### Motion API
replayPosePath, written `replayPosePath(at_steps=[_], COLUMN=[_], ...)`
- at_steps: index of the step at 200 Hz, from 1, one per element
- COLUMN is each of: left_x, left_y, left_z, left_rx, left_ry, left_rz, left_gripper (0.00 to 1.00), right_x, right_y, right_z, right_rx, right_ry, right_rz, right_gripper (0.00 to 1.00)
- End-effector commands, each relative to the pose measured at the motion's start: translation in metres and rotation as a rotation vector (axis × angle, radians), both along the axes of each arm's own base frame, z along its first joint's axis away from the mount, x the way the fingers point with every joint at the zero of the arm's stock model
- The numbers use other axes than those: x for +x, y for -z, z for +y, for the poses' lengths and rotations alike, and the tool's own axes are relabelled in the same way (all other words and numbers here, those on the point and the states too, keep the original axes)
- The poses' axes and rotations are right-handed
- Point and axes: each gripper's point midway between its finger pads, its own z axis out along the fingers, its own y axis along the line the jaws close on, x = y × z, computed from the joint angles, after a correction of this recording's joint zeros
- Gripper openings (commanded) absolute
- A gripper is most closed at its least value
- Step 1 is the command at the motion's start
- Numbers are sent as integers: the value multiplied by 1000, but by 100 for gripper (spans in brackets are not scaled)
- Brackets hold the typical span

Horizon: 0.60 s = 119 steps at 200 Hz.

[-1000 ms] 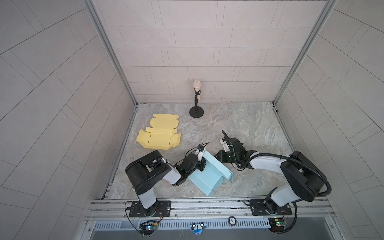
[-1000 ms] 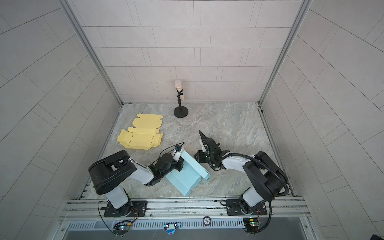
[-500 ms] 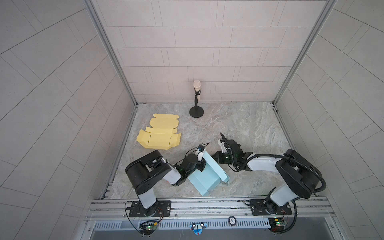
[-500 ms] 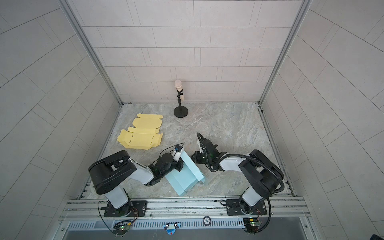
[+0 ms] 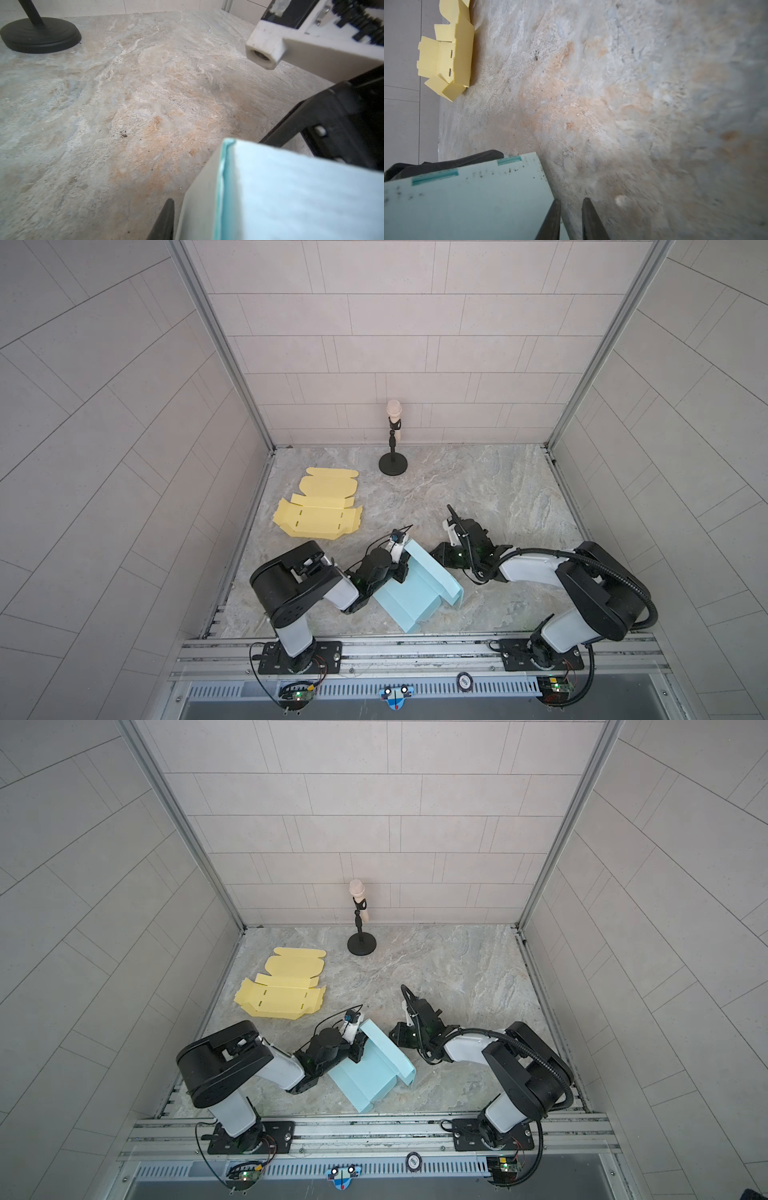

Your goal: Fold the paper box

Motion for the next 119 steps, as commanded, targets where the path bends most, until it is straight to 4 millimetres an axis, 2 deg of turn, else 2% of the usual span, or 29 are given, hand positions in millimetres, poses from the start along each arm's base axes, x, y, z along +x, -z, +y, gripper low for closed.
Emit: replayPosePath(at_steps=[1,60,119], left_x=[1,1,4], left_y=[-10,-23,-33], left_z=[3,2,-4], left_rx=[-32,-48,-46], left_ry=[-11,-8,5], left_rz=[-17,-40,-55], left_gripper=[25,23,11], right_x=[1,1,1], right_y=[-4,0,1], right_z=[-3,-7,-6], right_rx=[-5,-20,-18], right_ry=[2,8,5], right_rz=[-5,-2,0], right_gripper=[22,22,22])
